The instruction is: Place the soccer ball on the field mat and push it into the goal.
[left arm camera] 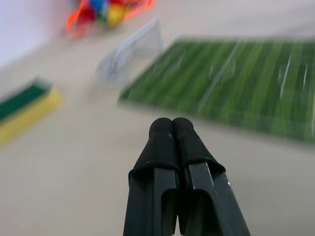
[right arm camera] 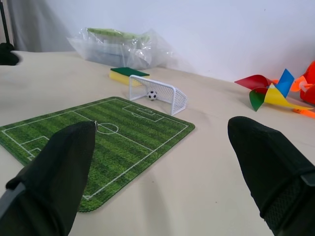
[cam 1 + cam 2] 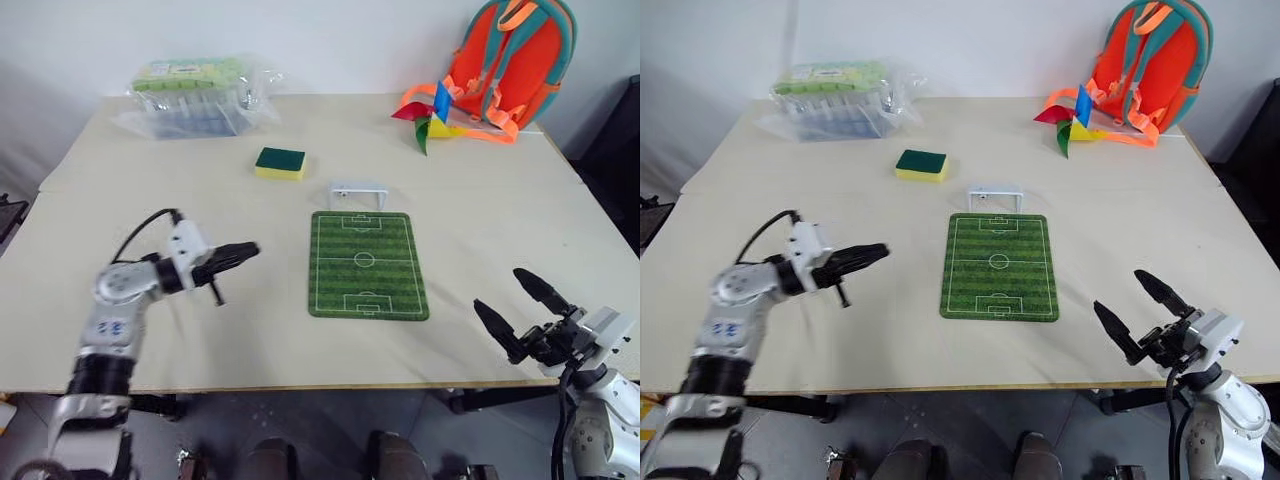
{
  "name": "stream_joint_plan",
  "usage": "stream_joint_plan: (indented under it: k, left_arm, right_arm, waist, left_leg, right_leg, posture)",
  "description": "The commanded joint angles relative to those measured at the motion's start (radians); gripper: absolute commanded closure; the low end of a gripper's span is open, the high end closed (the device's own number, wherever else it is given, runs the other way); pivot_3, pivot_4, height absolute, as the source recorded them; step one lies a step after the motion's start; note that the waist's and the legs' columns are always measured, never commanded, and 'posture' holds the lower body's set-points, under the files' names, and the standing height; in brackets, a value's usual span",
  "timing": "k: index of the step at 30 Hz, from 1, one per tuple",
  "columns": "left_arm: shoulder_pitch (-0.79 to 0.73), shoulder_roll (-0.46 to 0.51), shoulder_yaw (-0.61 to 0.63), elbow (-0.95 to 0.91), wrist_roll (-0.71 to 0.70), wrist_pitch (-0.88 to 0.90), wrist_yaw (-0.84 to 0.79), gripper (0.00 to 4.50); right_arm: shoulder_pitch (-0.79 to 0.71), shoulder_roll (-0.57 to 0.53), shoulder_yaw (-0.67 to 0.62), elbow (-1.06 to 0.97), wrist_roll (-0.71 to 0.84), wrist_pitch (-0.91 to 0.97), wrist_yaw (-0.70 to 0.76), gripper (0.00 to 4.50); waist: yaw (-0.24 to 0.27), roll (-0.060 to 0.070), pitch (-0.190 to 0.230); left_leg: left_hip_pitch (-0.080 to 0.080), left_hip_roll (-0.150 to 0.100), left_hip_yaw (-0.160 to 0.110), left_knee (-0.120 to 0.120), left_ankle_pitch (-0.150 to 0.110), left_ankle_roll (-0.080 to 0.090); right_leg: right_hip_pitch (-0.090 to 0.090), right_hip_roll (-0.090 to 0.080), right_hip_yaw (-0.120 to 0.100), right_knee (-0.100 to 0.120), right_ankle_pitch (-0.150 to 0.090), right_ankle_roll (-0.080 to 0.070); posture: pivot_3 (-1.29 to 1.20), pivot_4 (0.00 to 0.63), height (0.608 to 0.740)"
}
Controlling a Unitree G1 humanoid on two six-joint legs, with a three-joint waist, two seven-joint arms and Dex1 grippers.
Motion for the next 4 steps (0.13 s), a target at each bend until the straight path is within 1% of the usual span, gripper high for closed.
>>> stream_joint_plan:
  k: [1,4]
  left_arm:
    - [0.124,0.030,0.093,-0.146,-0.061,0.047,0.026,4.44]
    - [0.209,0.025,0.142,-0.215,-0.041,0.038,0.088,4.44]
  right_arm:
    - [-0.029,-0.032,-0.014,0.027,0.019,-0.022,0.035,0.00]
    - [-0.055,-0.045,-0.011,0.060,0.019,-0.024,0.059,0.00]
  waist:
    - [0.000,0.000,0.000]
    - [-0.001,0.000,0.000]
  left_leg:
    - [0.000,0.000,0.000,0.000,0.000,0.000]
    - [0.000,0.000,0.000,0.000,0.000,0.000]
  right_leg:
    - [0.000,0.000,0.000,0.000,0.000,0.000]
    - [0.000,0.000,0.000,0.001,0.000,0.000]
  posture:
    - [0.00,0.150,0.740]
    - [0.00,0.150,0.740]
